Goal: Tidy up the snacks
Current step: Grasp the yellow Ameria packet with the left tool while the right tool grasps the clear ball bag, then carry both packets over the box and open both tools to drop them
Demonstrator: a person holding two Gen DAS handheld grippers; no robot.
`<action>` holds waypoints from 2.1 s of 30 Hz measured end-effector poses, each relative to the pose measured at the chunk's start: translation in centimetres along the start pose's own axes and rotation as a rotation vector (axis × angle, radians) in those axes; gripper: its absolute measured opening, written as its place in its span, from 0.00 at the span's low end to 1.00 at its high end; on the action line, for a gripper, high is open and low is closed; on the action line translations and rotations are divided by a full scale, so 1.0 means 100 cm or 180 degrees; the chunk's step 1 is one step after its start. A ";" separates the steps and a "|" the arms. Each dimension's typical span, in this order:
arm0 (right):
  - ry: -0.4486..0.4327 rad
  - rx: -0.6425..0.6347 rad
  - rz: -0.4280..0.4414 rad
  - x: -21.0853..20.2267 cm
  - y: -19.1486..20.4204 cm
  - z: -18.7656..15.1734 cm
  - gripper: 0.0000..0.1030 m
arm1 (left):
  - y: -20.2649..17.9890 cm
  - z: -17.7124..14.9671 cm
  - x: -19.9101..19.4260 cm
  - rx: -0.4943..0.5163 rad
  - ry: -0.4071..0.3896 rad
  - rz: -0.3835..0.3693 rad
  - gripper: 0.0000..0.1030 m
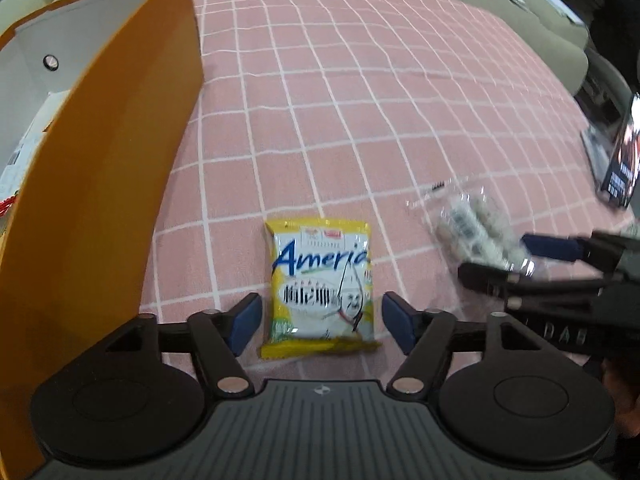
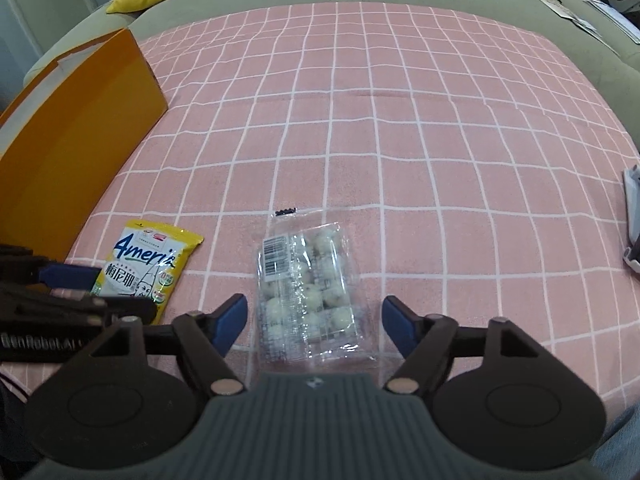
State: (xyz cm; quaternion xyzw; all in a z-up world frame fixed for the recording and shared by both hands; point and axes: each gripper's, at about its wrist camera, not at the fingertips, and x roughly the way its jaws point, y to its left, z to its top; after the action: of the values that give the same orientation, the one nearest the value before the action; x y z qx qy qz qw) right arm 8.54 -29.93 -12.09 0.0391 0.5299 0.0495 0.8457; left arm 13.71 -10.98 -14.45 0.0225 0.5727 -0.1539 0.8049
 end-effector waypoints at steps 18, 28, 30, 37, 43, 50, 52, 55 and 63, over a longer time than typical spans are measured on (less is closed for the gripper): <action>0.0020 -0.0223 -0.0065 0.008 0.008 0.000 0.54 | -0.019 0.009 0.020 0.0196 0.0149 0.0388 0.57; -0.0006 -0.0140 -0.0055 0.005 0.004 0.001 0.52 | -0.016 0.003 0.010 0.0087 -0.0001 0.0365 0.56; -0.0030 -0.0084 -0.0048 0.001 0.002 0.001 0.52 | -0.016 0.000 0.002 0.0084 -0.0039 0.0381 0.56; -0.0172 0.0022 0.0077 -0.023 0.007 0.005 0.52 | -0.016 -0.005 -0.043 -0.0055 -0.0281 0.0320 0.56; -0.0422 -0.0050 0.0155 -0.053 0.026 0.015 0.52 | -0.010 -0.005 -0.088 -0.0151 -0.0617 0.0324 0.56; -0.0678 -0.0183 0.0323 -0.085 0.056 0.034 0.52 | 0.010 0.002 -0.136 -0.0236 -0.0964 0.0318 0.56; -0.0735 -0.0245 0.0370 -0.091 0.067 0.040 0.52 | 0.019 0.005 -0.146 -0.0250 -0.1022 0.0341 0.56; -0.0800 -0.0341 0.0446 -0.097 0.083 0.050 0.52 | 0.035 0.010 -0.159 -0.0280 -0.1079 0.0371 0.56; -0.0950 -0.0652 0.0640 -0.109 0.134 0.080 0.52 | 0.077 0.022 -0.179 -0.0263 -0.1182 0.0547 0.56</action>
State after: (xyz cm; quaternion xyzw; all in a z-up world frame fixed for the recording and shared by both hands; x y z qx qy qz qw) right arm 10.46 -18.14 2.67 0.0125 0.3843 0.1810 0.9052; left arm 12.49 -0.10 1.82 0.0095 0.4162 -0.0625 0.9071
